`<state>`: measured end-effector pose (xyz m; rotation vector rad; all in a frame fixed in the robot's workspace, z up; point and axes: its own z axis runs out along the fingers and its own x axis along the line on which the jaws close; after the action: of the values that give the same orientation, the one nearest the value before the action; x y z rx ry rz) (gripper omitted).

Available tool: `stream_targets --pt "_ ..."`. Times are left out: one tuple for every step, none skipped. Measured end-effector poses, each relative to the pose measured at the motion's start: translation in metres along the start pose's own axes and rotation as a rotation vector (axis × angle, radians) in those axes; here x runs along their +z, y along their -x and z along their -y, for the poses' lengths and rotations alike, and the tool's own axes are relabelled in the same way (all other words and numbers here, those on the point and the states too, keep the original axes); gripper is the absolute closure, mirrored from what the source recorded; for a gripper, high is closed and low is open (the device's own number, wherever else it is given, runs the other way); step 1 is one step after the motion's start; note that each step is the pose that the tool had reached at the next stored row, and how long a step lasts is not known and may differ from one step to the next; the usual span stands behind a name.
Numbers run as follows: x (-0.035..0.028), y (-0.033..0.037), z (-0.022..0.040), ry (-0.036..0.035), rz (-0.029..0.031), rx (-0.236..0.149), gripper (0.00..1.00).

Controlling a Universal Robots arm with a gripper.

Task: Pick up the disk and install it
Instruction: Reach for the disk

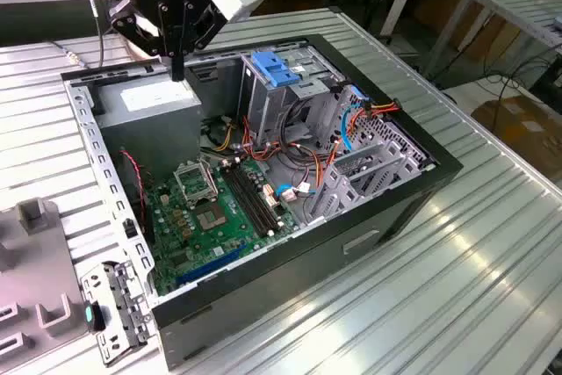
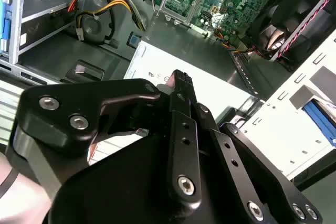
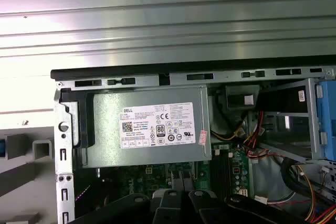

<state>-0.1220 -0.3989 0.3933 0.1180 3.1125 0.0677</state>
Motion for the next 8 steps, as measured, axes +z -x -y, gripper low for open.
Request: stream_targets --pt "0.0000 0.0000 0.0000 0.0000 0.0000 0.000 0.89" --pt "0.0000 0.0000 0.0000 0.0000 0.0000 0.000 0.89" --pt "0.0000 -0.0003 0.0000 0.0000 0.0001 0.000 0.89" --pt "0.0000 -0.0010 0.0001 0.0000 0.0001 0.000 0.89" --pt "0.0000 -0.0019 0.0002 0.0001 0.0001 0.000 0.89" --pt "0.0000 -0.0027 0.0002 0.0000 0.0001 0.000 0.89" --pt "-0.0001 -0.0032 0.0002 0.0000 0.0000 0.000 0.89" --pt "-0.0001 -0.0037 0.0003 0.0000 0.0000 0.000 0.89"
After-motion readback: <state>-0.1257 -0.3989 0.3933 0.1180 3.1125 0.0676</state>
